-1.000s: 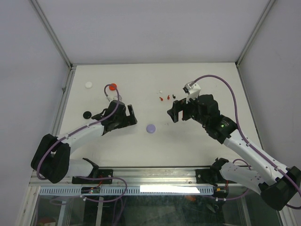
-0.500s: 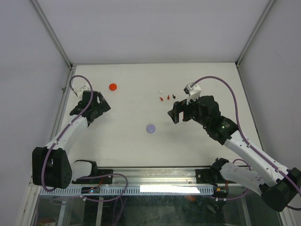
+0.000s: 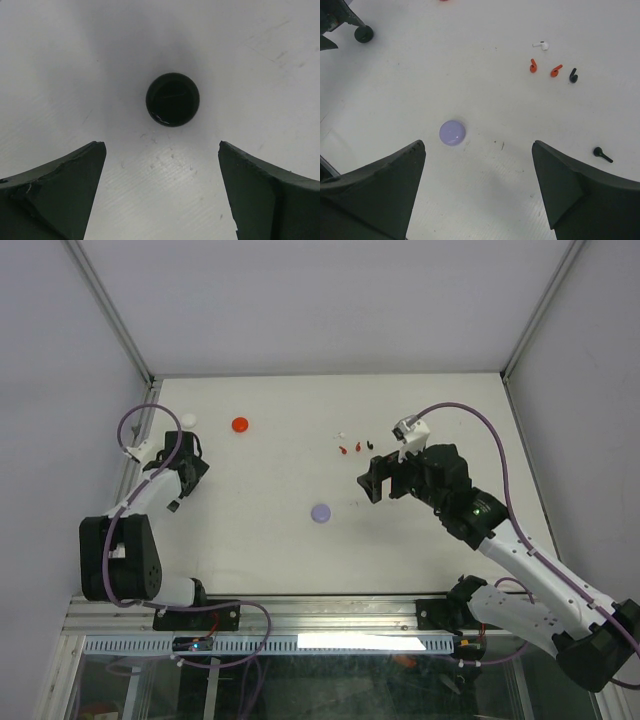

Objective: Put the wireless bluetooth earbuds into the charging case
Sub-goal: Pick up the charging case at the center of the board.

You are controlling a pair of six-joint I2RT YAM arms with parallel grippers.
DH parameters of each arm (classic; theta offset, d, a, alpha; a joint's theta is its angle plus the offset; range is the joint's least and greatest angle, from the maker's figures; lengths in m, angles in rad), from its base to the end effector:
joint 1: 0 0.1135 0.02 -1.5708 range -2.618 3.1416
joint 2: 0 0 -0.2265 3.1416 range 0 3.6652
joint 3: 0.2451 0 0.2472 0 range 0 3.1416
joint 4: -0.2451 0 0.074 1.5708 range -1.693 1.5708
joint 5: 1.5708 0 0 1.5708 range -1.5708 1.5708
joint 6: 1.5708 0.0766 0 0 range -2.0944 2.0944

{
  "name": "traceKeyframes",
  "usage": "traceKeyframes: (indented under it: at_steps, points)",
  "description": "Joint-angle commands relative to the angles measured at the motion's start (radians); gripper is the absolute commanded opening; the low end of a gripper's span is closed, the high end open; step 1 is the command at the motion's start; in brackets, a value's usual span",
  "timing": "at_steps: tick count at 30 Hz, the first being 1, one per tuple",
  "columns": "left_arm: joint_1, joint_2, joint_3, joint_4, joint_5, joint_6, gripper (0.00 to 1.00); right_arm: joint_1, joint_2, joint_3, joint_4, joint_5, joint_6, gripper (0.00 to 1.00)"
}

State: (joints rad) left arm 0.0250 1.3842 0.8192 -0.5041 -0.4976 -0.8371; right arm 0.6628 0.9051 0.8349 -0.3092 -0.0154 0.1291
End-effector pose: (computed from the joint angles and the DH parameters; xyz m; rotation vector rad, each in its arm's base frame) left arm 0.2796 0.0436 0.1344 -1.1798 2.1799 0.3270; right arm 0.2069 0.1630 0.2789 -0.5344 1.9155 0.5340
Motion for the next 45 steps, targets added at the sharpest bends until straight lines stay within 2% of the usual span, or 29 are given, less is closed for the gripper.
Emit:
traceKeyframes:
  at_steps: [1,6,11,22,32,38,45]
  points:
    - [0.030,0.089,0.069,-0.005,-0.081,-0.063,0.99,-0.002,-0.025,-0.006,0.039,-0.015,-0.004,0.91]
    - [0.039,0.178,0.112,-0.011,-0.087,-0.098,0.95,-0.001,-0.019,-0.011,0.047,-0.021,-0.003,0.91]
    - [0.040,0.259,0.168,-0.017,-0.061,-0.112,0.95,0.000,-0.009,-0.014,0.054,-0.026,-0.002,0.91]
    - [0.041,0.383,0.263,-0.081,-0.061,-0.124,0.76,-0.001,-0.005,-0.016,0.058,-0.021,-0.005,0.91]
    - [0.041,0.407,0.267,-0.116,-0.066,-0.104,0.53,-0.001,-0.003,-0.014,0.058,-0.031,-0.003,0.91]
    - [0.039,0.371,0.247,-0.122,-0.032,-0.087,0.40,-0.002,-0.003,-0.011,0.055,-0.036,-0.003,0.91]
    - [-0.005,0.258,0.194,-0.120,0.016,0.026,0.36,-0.002,0.003,-0.003,0.053,-0.067,0.000,0.91]
